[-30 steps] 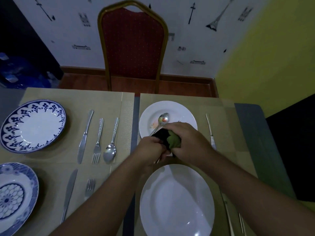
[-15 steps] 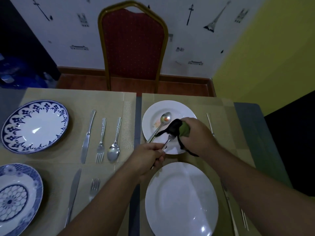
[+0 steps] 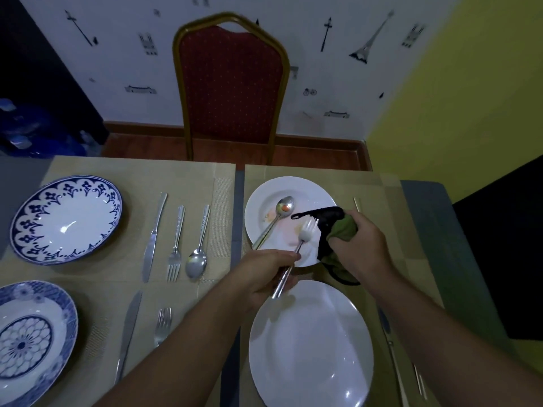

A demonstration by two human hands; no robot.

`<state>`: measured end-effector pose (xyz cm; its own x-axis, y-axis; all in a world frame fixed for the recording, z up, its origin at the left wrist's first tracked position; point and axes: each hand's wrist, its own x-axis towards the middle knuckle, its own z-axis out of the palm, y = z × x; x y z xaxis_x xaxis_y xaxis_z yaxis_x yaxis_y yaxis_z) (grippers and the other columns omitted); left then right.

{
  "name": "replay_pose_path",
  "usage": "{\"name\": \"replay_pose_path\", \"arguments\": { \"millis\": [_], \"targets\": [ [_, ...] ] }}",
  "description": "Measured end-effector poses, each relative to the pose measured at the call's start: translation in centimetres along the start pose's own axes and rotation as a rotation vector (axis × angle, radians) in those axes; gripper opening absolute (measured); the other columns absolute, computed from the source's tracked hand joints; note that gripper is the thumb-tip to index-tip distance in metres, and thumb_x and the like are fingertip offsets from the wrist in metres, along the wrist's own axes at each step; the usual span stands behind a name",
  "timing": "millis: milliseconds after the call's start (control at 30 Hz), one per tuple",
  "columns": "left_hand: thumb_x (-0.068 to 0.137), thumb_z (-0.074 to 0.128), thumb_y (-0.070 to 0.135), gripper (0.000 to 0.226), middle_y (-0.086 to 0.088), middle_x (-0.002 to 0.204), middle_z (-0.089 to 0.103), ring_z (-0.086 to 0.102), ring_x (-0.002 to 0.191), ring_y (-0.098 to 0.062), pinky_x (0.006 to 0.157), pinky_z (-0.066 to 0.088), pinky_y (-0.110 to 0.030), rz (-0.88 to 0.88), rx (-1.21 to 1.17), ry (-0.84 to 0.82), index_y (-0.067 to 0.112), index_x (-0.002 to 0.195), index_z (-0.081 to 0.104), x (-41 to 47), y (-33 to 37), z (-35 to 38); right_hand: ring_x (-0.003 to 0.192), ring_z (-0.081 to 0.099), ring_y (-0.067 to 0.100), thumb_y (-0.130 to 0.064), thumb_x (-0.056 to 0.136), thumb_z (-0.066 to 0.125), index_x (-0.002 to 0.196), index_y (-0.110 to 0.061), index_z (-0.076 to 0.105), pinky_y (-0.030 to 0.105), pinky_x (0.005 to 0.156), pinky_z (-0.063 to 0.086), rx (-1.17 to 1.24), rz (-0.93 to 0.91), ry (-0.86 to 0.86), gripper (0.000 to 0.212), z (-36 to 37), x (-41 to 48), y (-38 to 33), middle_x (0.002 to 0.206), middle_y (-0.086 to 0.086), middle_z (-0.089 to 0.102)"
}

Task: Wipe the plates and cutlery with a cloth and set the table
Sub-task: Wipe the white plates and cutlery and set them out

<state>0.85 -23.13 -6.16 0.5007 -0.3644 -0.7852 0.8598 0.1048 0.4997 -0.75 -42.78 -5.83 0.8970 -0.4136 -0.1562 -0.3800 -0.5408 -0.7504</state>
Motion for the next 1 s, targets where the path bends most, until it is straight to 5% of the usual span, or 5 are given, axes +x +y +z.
{"name": "replay_pose_path", "arguments": {
  "millis": [167, 300, 567, 733, 1000],
  "targets": [
    [0.087, 0.074, 0.013, 0.019, -0.006, 0.054, 0.059, 0.058, 0.044, -0.014, 0.047, 0.047, -0.023, 0.004, 0.069, 0.004, 0.001, 0.102, 0.071, -0.7, -0.2, 2.6, 0.08, 0.061, 0.013, -0.008, 0.076, 0.068, 0.099, -0.032, 0.062, 0.025, 0.063, 0.046, 0.115, 0.069, 0.065, 0.034, -2.1, -0.9, 1.4, 0.087, -0.01, 0.065],
    [0.083, 0.075, 0.03, 0.02, -0.002, 0.056, 0.049, 0.041, 0.052, -0.013, 0.058, 0.03, -0.029, 0.085, 0.249, 0.036, 0.013, 0.094, 0.077, -0.2, -1.0, 4.2, 0.076, 0.061, 0.013, -0.008, 0.075, 0.068, 0.093, -0.031, 0.063, 0.024, 0.059, 0.047, 0.174, 0.09, 0.092, 0.03, -4.5, -1.2, 3.0, 0.084, -0.008, 0.065],
    [0.095, 0.066, 0.023, 0.016, -0.008, 0.096, 0.076, 0.069, 0.092, -0.022, 0.087, 0.049, -0.039, 0.184, 0.221, 0.007, 0.013, 0.107, 0.072, -0.6, -2.2, 11.2, 0.072, 0.059, 0.02, -0.01, 0.074, 0.069, 0.09, -0.024, 0.062, 0.026, 0.054, 0.044, 0.217, 0.124, 0.068, 0.023, -8.7, -1.3, 7.7, 0.078, 0.0, 0.062],
    [0.094, 0.057, -0.006, 0.016, -0.019, 0.103, 0.073, 0.072, 0.094, -0.03, 0.081, 0.056, -0.044, 0.248, 0.065, -0.015, 0.004, 0.106, 0.059, 1.0, -3.5, 15.4, 0.069, 0.06, 0.022, -0.009, 0.07, 0.068, 0.087, -0.023, 0.062, 0.028, 0.056, 0.048, 0.243, 0.13, 0.057, 0.023, -11.0, -1.1, 10.3, 0.075, 0.002, 0.063],
    [0.096, 0.055, -0.006, 0.029, -0.018, 0.104, 0.073, 0.072, 0.089, -0.028, 0.075, 0.061, -0.038, 0.241, -0.059, 0.006, -0.003, 0.124, 0.049, 2.4, -5.1, 20.0, 0.071, 0.062, 0.015, -0.008, 0.07, 0.072, 0.097, -0.024, 0.064, 0.023, 0.056, 0.045, 0.261, 0.122, 0.025, 0.032, -13.9, -0.3, 13.1, 0.08, -0.003, 0.066]
  ]
}}
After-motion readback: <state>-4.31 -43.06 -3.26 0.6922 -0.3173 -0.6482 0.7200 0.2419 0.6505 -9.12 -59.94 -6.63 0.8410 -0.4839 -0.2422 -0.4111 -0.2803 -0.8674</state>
